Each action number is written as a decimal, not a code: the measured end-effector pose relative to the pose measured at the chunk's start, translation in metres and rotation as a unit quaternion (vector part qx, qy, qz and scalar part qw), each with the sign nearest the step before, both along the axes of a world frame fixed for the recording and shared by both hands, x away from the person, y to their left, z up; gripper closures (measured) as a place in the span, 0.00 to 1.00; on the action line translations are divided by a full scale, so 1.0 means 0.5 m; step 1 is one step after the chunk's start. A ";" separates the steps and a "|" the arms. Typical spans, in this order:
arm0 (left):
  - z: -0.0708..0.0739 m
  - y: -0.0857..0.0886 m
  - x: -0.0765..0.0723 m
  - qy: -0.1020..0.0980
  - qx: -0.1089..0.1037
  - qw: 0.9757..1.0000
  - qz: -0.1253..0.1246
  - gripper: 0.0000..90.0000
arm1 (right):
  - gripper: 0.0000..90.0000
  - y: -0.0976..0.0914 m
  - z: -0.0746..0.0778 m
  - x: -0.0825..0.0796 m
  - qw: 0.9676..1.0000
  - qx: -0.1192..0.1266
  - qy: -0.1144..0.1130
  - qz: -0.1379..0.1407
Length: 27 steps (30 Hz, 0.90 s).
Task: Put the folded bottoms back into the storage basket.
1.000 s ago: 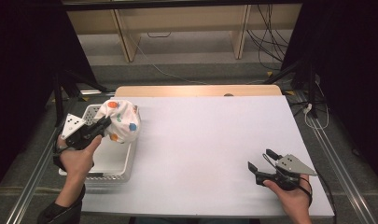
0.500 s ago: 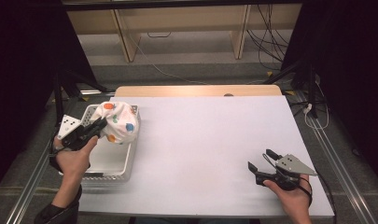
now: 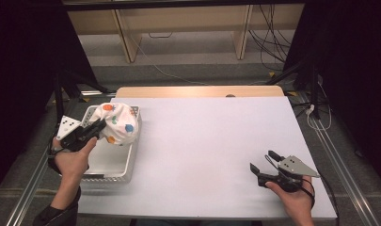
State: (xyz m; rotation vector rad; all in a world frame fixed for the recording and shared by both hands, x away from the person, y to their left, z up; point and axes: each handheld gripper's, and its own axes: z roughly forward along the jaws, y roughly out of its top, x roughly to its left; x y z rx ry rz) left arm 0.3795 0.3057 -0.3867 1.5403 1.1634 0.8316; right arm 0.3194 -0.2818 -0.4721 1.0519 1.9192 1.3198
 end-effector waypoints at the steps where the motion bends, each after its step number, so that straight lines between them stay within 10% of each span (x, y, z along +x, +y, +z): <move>1: 0.000 0.001 0.000 0.000 0.001 1.000 0.000 0.94 | 0.19 0.000 0.000 0.000 1.000 0.000 0.000 0.000; 27: -0.021 0.017 0.014 0.032 0.025 0.999 0.007 0.94 | 0.19 0.001 0.000 0.000 1.000 0.000 0.001 0.000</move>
